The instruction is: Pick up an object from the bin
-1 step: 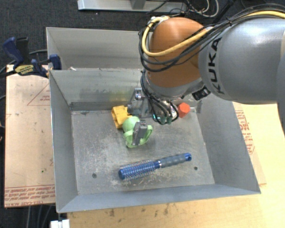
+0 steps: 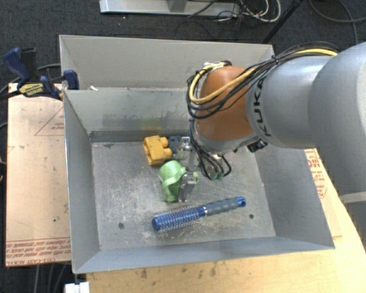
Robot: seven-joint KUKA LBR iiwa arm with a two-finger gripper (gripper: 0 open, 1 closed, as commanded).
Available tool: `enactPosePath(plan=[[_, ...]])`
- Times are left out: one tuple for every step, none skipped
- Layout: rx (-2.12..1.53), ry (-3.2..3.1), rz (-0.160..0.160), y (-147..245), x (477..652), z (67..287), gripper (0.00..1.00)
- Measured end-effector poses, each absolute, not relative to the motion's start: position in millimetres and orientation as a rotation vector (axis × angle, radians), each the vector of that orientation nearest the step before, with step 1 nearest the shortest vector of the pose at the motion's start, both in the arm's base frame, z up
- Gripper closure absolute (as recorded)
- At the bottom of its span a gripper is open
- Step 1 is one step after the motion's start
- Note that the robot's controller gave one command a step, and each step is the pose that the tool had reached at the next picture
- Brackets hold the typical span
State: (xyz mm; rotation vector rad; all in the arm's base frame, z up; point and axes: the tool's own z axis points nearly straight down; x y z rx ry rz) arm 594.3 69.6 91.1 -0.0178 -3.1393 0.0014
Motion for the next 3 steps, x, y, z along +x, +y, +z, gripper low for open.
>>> enactPosePath(plan=[[-0.015, -3.143, -0.002, 71.7, 595.4, 95.2, 1.0], [0.244, -3.144, -0.002, 77.0, 593.9, 303.2, 1.0], [0.395, -3.12, 0.0, 51.0, 610.7, 288.7, 1.0]])
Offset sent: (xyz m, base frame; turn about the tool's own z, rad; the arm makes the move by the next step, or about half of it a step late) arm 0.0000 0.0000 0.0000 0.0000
